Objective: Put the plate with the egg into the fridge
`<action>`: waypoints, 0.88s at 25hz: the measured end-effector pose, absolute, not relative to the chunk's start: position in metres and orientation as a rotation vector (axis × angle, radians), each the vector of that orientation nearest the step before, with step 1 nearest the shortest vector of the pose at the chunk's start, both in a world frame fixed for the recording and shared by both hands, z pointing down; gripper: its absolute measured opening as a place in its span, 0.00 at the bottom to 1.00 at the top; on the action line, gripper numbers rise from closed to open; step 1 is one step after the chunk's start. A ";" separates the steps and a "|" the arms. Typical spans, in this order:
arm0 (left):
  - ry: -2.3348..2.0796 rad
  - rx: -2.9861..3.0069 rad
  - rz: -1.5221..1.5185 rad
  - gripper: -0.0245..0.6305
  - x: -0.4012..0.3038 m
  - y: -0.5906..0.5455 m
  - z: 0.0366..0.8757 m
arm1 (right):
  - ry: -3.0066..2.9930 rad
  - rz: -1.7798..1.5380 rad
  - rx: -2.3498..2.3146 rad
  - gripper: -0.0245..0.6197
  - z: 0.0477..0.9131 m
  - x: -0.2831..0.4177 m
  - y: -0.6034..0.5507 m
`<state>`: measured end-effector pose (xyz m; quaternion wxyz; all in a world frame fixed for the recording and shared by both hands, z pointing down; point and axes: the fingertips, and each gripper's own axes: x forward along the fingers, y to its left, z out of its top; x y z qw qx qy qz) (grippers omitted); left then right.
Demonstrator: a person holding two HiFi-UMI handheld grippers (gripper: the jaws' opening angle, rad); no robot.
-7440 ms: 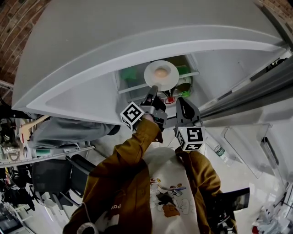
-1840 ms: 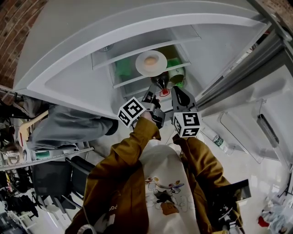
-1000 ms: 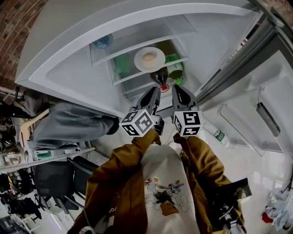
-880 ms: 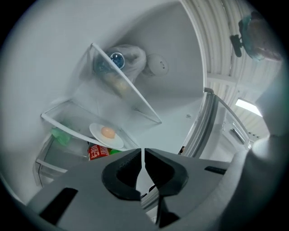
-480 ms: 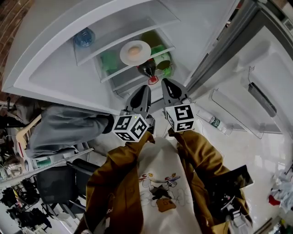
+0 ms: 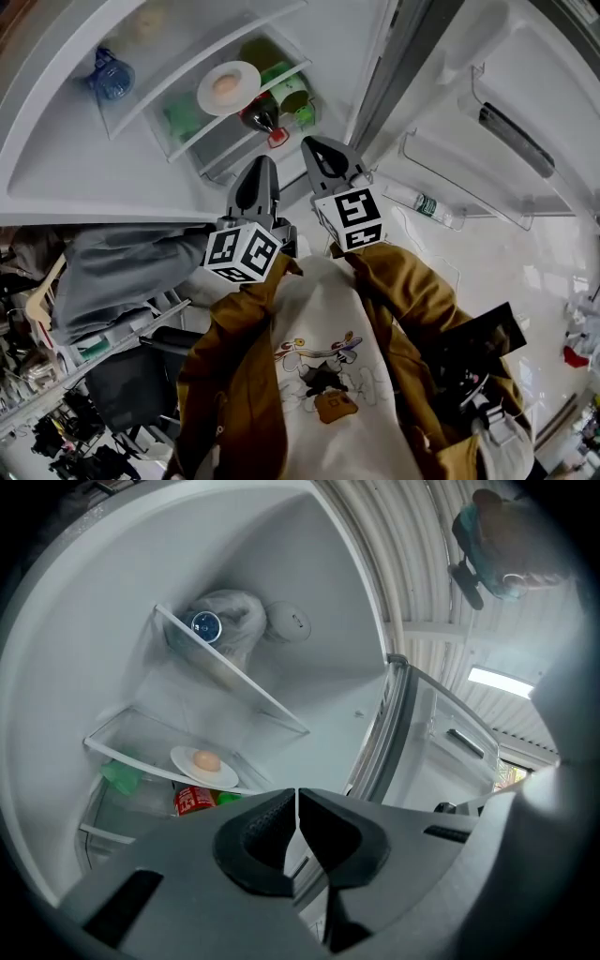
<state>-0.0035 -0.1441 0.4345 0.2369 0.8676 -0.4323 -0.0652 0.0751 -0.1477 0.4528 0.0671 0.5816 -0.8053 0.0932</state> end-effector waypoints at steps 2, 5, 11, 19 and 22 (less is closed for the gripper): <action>-1.183 2.377 -0.183 0.07 -0.001 -0.143 0.434 | -2.430 0.268 1.761 0.05 0.449 0.078 -0.146; -1.184 2.374 -0.181 0.07 0.000 -0.139 0.435 | -2.436 0.255 1.775 0.05 0.446 0.081 -0.142; -1.186 2.365 -0.172 0.05 -0.001 -0.130 0.437 | -2.456 0.245 1.792 0.05 0.437 0.081 -0.128; -1.185 2.329 -0.197 0.05 -0.009 -0.121 0.432 | -2.479 0.212 1.792 0.05 0.424 0.081 -0.115; -1.170 2.312 -0.195 0.05 -0.012 -0.113 0.431 | -2.459 0.243 1.800 0.05 0.424 0.080 -0.111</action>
